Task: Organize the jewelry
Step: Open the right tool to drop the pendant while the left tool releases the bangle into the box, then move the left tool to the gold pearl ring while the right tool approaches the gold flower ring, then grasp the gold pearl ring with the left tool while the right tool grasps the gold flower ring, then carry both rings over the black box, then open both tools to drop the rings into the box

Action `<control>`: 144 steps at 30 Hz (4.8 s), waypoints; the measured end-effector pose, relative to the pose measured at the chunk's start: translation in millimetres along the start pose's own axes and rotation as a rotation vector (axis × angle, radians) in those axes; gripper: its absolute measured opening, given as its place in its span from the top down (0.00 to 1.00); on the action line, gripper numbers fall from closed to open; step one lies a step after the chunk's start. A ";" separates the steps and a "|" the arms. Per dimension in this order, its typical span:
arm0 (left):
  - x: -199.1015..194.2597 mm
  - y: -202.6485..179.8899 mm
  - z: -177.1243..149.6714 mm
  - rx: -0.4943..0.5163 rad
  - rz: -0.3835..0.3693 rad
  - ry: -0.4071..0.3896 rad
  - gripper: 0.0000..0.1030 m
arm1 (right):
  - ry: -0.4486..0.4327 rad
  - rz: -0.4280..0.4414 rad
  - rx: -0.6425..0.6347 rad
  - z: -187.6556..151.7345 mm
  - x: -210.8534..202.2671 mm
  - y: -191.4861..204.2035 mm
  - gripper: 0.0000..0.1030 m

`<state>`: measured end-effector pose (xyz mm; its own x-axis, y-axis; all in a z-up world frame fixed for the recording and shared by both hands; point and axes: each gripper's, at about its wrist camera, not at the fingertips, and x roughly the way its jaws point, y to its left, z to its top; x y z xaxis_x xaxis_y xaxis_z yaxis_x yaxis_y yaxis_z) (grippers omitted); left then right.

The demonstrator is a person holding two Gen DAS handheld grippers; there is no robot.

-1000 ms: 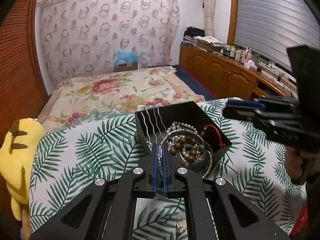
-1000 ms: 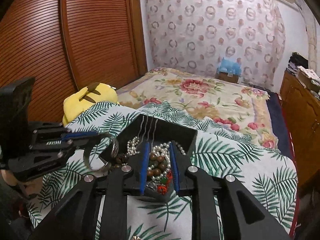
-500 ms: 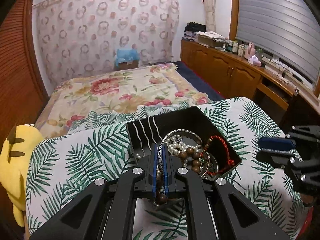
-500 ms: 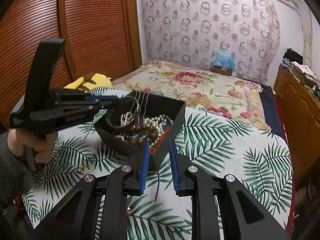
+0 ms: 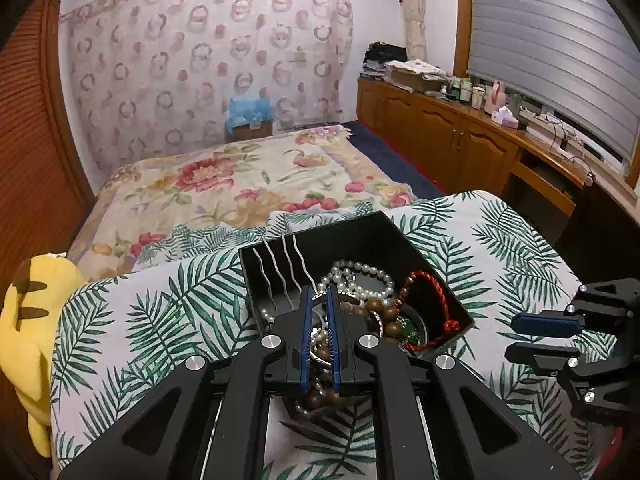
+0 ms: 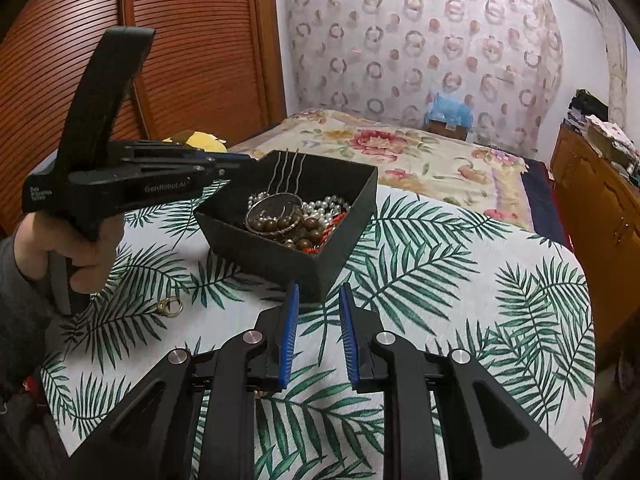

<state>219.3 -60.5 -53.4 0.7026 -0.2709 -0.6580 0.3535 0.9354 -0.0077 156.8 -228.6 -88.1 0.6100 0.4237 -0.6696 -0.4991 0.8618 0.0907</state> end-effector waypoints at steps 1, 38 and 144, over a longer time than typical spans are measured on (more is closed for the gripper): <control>-1.8 0.5 -0.4 0.002 -0.003 -0.004 0.94 | 0.000 0.003 0.005 -2.1 -1.1 0.1 0.78; -19.1 6.9 -106.8 0.076 -0.040 0.185 0.08 | 0.150 0.014 -0.133 -47.2 21.0 47.6 0.84; -0.6 4.4 8.5 -0.033 0.037 -0.028 0.43 | -0.123 -0.106 0.086 32.1 -12.5 -25.5 0.49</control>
<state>225.6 -58.1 -46.7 0.7321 -0.2423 -0.6366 0.3073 0.9516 -0.0088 181.6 -246.9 -58.4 0.7298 0.3555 -0.5840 -0.3768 0.9219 0.0903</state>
